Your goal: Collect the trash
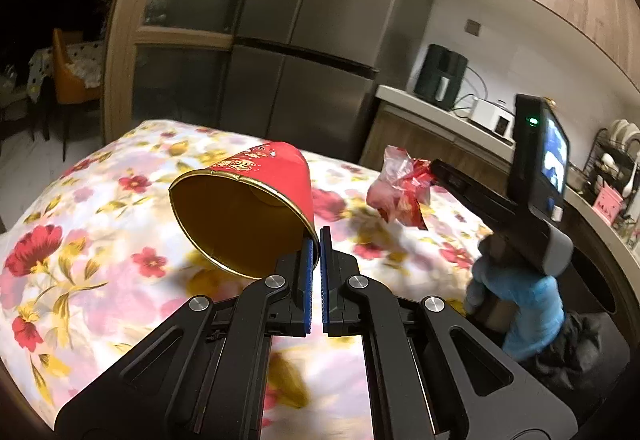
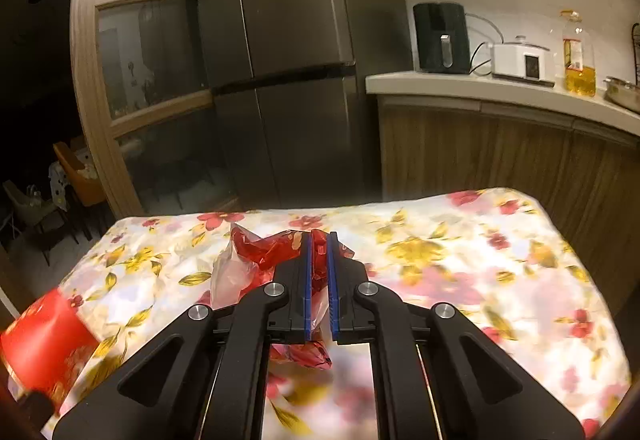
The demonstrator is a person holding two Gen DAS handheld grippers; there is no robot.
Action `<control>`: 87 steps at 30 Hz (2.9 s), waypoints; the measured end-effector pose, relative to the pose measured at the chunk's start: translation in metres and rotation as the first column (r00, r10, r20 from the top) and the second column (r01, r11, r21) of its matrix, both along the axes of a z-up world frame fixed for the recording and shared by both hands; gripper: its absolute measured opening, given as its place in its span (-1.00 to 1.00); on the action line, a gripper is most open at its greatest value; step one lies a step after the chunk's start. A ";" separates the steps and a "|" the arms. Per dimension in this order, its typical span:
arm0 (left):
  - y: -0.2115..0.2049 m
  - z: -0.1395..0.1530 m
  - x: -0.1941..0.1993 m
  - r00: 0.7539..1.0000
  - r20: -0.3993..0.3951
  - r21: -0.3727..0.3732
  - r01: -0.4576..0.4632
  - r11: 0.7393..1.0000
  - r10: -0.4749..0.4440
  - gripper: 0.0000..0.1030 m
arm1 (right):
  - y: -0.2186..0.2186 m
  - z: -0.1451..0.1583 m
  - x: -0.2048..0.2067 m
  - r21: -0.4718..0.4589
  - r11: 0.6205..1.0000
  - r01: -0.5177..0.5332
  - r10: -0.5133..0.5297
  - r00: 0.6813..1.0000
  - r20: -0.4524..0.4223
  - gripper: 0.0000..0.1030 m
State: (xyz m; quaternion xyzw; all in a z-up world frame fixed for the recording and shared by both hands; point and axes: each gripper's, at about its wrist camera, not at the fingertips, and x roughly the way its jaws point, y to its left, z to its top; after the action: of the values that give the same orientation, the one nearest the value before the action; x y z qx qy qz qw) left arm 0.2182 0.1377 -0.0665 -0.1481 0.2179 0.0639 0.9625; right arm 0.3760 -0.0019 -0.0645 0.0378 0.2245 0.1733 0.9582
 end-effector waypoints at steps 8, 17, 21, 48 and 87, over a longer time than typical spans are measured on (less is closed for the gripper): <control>-0.048 0.017 0.008 0.995 0.026 0.017 0.095 0.995 -0.095 -0.96 | -0.068 0.020 -0.042 0.006 0.999 0.053 -0.053 0.997 0.047 -0.85; -0.123 0.029 0.017 0.971 0.041 0.042 0.235 0.971 -0.236 -0.96 | -0.150 0.034 -0.075 0.017 0.986 0.166 -0.167 0.982 0.083 -0.85; -0.163 0.035 0.022 0.949 0.051 0.058 0.309 0.949 -0.312 -0.96 | -0.194 0.040 -0.087 0.027 0.971 0.239 -0.241 0.965 0.100 -0.85; -0.402 0.034 0.077 0.709 0.072 0.088 0.696 0.713 -0.701 -0.96 | -0.390 0.033 -0.123 0.077 0.790 0.608 -0.613 0.780 0.126 -0.84; -0.259 0.039 0.006 0.950 -0.012 0.216 0.306 0.927 -0.311 0.88 | -0.297 0.044 -0.173 -0.032 0.867 0.498 -0.494 0.866 0.081 0.89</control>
State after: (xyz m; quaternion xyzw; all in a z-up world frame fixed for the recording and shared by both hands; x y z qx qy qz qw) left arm 0.2239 -0.1211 -0.0271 -0.0076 0.2197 -0.0666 0.9733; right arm 0.2030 -0.2992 -0.0208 0.0634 0.1780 -0.0831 0.9785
